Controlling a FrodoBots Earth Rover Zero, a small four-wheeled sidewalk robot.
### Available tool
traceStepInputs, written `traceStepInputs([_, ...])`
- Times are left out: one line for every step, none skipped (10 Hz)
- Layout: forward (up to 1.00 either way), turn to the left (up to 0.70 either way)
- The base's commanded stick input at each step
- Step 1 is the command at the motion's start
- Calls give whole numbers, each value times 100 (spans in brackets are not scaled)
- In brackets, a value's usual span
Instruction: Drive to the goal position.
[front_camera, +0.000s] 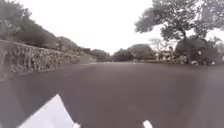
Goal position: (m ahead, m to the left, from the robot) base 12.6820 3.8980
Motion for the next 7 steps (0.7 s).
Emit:
traceStepInputs([50, 0])
traceStepInputs([50, 0])
traceStepInputs([50, 0])
traceStepInputs([50, 0])
traceStepInputs([50, 0])
traceStepInputs([50, 0])
traceStepInputs([50, 0])
